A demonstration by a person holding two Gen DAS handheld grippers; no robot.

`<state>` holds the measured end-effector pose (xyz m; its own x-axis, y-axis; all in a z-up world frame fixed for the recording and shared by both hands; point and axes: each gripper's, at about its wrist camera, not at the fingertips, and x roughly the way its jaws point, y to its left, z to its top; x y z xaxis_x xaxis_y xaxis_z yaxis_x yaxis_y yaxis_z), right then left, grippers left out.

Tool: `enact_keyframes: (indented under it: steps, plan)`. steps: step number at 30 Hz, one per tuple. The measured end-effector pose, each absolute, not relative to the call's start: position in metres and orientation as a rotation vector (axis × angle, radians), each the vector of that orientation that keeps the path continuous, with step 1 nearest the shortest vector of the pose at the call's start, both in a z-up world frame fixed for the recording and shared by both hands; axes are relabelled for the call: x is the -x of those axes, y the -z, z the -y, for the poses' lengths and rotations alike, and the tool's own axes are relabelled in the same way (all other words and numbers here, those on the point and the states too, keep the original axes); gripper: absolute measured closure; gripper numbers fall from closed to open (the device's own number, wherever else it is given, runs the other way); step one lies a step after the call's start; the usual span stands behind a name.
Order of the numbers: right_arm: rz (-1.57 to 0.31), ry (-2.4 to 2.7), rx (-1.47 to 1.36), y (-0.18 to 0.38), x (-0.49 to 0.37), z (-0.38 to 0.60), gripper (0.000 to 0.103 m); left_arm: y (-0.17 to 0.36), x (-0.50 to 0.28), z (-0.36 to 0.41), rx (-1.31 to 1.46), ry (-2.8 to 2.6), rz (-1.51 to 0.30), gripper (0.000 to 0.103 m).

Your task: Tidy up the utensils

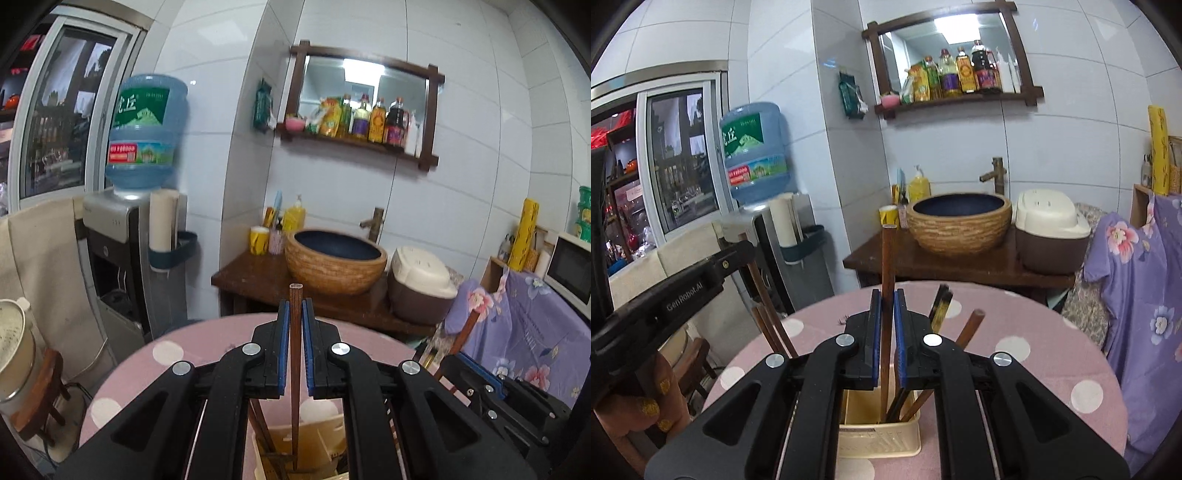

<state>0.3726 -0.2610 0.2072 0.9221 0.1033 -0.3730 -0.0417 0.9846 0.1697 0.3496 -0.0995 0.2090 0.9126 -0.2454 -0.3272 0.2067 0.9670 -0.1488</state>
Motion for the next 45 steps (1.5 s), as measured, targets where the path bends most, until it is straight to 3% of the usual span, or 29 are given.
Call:
enact_keyframes:
  steps: [9,17,20,22,24,26,28,32,45]
  plan:
    - [-0.402,-0.071,-0.149,-0.184,-0.372,0.257,0.095,-0.168,-0.364,0.102,0.113,0.238,-0.468,0.095]
    - [-0.396,-0.077,-0.149,-0.180,-0.367,0.258,0.095,-0.168,-0.353,0.102,0.099,0.260,-0.453,0.095]
    - [-0.378,-0.064,-0.132,-0.180,-0.359,0.258,0.090,-0.167,-0.344,0.102,0.082,0.261,-0.437,0.094]
    - [-0.351,-0.054,-0.120,-0.182,-0.350,0.260,0.073,-0.166,-0.335,0.099,0.082,0.262,-0.424,0.084]
    - [-0.307,-0.047,-0.111,-0.185,-0.335,0.262,0.054,-0.165,-0.325,0.094,0.099,0.261,-0.405,0.058]
    - [-0.260,-0.033,-0.087,-0.189,-0.318,0.263,0.048,-0.166,-0.310,0.086,0.127,0.265,-0.365,0.042]
    - [-0.222,-0.002,-0.053,-0.190,-0.301,0.263,0.022,-0.167,-0.295,0.079,0.136,0.257,-0.321,0.032]
    - [-0.176,0.043,-0.002,-0.181,-0.270,0.264,0.009,-0.160,-0.268,0.062,0.161,0.262,-0.278,0.005]
    - [-0.249,0.081,0.015,-0.095,-0.177,0.256,0.006,-0.095,-0.178,0.025,0.125,0.182,-0.298,0.005]
